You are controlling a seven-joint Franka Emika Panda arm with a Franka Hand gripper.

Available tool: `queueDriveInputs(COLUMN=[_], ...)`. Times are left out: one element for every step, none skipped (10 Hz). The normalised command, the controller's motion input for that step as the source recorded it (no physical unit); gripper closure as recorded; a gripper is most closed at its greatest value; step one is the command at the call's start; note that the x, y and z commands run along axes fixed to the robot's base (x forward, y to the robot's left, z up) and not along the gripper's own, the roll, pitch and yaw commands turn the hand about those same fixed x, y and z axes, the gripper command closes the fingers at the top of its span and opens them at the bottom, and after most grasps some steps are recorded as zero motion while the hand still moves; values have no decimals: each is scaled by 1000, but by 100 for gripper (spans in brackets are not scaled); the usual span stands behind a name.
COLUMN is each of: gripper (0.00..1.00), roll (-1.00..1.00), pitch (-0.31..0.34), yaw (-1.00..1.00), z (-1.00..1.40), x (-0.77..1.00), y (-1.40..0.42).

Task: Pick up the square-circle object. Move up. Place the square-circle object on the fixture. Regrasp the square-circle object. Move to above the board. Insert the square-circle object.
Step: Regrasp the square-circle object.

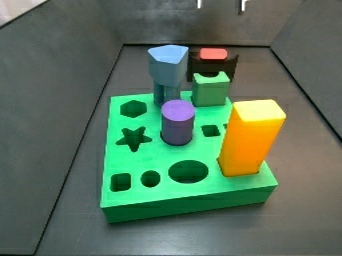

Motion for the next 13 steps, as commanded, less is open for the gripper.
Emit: queueDriveInputs(gripper=[0,0,0,0,0,0,0,0,0,0,0,0,0], roll=[1000,1000,1000,1000,1000,1000,1000,1000,1000,1000,1000,1000,1000], pitch=[41,33,27,27,29,27,21,15,9,3,-3,-11,-16], yaw=[36,35,34,34,34,34,35,35,36,36,37,38,39], z=[513,318,78,40,43,25,14,19,13,0,1,5,1], x=[-90,-112,-84,-61,-28,-22,-29,-42,-45,-39,-39,-33,-28], y=[-606,-452,-239,-131,-32,-22,-17,-22,-23,-24,-22,-21,-19])
